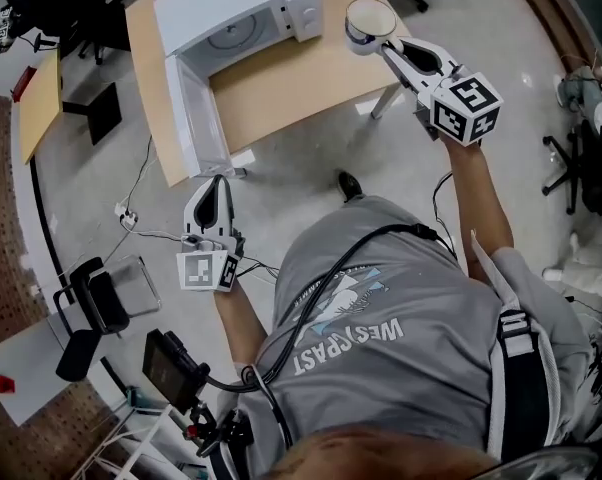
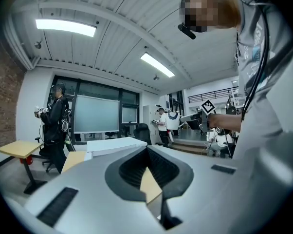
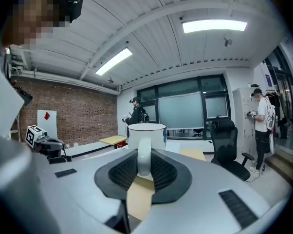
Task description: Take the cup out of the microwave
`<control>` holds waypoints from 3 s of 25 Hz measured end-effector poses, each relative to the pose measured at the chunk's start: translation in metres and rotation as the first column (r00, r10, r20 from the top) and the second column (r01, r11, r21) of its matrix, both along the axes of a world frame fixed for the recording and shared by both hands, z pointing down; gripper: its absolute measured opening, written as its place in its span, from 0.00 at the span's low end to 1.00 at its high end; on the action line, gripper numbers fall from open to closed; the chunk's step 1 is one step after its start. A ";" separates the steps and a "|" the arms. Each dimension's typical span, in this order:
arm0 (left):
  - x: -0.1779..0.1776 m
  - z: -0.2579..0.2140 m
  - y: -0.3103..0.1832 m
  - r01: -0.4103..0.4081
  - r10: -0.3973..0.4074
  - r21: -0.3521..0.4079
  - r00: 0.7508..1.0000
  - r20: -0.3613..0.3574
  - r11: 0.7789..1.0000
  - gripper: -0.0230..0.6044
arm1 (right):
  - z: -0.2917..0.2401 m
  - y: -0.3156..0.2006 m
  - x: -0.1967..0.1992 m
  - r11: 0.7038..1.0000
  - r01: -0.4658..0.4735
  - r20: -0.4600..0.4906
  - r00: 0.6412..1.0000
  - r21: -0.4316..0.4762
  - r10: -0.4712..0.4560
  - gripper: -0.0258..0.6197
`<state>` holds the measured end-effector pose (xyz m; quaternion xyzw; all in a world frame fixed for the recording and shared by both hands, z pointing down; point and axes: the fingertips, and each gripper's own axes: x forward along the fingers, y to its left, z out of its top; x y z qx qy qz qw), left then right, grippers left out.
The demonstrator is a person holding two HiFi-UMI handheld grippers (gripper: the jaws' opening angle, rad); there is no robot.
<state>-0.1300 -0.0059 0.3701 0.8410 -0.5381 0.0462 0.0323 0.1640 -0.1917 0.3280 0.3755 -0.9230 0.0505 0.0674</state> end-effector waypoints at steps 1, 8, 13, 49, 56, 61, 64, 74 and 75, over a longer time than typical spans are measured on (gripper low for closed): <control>0.000 0.000 -0.008 0.001 -0.001 -0.003 1.000 -0.001 1.000 0.11 | 0.002 -0.010 0.000 1.000 -0.004 0.003 1.000 -0.004 0.004 0.14; 0.010 0.001 -0.043 0.009 -0.009 -0.026 1.000 -0.004 1.000 0.11 | 0.011 -0.055 0.005 0.999 -0.007 0.004 1.000 -0.032 0.007 0.14; 0.013 0.007 -0.067 0.027 -0.027 -0.049 1.000 -0.006 0.998 0.11 | 0.026 -0.096 0.008 0.999 -0.015 -0.004 1.000 -0.049 0.015 0.14; 0.044 0.052 -0.146 0.120 -0.115 -0.212 0.993 0.038 0.970 0.11 | 0.168 -0.336 0.020 0.982 -0.059 -0.110 0.993 -0.177 0.039 0.14; 0.050 0.061 -0.146 0.119 -0.109 -0.245 0.993 0.053 0.962 0.11 | 0.198 -0.357 0.014 0.975 -0.061 -0.115 0.993 -0.212 0.037 0.14; 0.052 0.065 -0.147 0.117 -0.101 -0.259 0.992 0.074 0.959 0.11 | 0.222 -0.370 0.008 0.967 -0.061 -0.128 0.991 -0.249 0.030 0.14; 0.052 0.067 -0.143 0.120 -0.102 -0.269 0.992 0.079 0.956 0.11 | 0.238 -0.377 0.006 0.960 -0.063 -0.138 0.990 -0.272 0.026 0.14; 0.045 0.080 -0.143 0.134 -0.113 -0.313 0.990 0.082 0.940 0.11 | 0.291 -0.406 -0.005 0.939 -0.096 -0.162 0.986 -0.330 0.044 0.14; 0.045 0.081 -0.145 0.133 -0.113 -0.316 0.990 0.082 0.940 0.11 | 0.295 -0.409 -0.006 0.936 -0.100 -0.163 0.985 -0.336 0.047 0.14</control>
